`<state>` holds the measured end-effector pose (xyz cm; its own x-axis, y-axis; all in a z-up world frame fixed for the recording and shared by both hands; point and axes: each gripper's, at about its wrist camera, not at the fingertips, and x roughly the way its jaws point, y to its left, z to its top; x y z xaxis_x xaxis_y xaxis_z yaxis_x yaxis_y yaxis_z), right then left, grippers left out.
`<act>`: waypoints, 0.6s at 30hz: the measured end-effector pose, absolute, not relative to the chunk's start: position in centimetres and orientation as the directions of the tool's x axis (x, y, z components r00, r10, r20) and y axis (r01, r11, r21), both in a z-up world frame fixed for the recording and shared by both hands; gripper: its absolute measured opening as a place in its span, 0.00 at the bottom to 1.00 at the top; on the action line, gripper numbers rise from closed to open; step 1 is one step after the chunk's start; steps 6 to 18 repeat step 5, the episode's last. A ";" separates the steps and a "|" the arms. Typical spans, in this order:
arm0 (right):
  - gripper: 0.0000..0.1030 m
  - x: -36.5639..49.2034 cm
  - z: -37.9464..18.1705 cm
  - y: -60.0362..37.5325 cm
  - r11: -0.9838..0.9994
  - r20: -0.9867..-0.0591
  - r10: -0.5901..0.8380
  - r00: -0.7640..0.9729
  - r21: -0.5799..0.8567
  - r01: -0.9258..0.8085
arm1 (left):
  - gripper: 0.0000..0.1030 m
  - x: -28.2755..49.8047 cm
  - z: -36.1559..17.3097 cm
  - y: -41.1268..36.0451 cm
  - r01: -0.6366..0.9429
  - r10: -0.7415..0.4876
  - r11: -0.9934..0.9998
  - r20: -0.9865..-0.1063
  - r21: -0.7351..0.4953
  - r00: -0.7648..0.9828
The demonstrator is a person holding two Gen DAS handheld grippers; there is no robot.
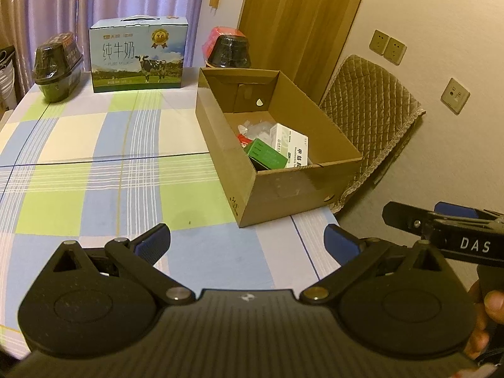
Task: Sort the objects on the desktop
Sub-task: 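Withdraw both tools from the cardboard box back over the table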
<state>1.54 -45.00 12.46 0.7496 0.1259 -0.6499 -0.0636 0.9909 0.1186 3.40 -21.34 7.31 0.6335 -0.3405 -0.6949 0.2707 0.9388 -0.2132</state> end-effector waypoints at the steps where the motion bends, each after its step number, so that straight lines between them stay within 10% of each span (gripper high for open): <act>1: 0.98 1.5 12.4 -45.0 0.991 -0.650 0.125 0.750 0.116 -0.064 | 0.99 3.4 7.3 -21.3 0.271 -0.342 0.938 -0.694 -0.215 0.633; 18: 0.98 1.6 12.2 -44.6 0.992 -0.655 0.121 0.746 0.107 -0.066 | 0.99 3.5 7.2 -20.7 0.260 -0.345 0.938 -0.683 -0.229 0.644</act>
